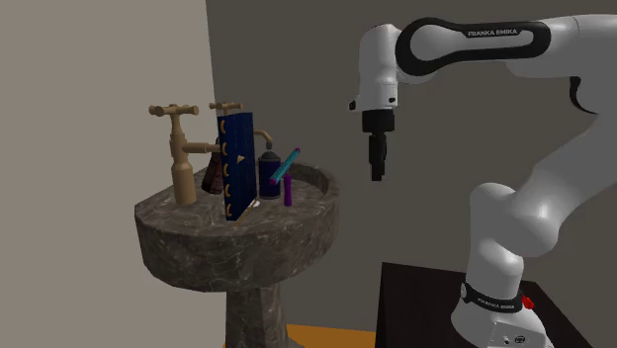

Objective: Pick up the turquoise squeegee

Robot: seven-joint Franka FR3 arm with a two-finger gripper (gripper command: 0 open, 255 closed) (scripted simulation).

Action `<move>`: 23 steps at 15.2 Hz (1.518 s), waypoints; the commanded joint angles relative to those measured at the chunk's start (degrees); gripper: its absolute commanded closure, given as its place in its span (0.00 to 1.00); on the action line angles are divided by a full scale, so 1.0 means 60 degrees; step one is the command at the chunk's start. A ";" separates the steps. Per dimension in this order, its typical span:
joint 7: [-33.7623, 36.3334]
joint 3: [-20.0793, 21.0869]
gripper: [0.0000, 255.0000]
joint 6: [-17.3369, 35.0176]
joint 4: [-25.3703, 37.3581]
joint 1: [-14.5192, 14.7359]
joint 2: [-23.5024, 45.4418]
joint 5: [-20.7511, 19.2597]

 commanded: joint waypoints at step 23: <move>0.9160 0.0372 0.00 0.0536 0.7292 -0.2076 0.7796 0.0626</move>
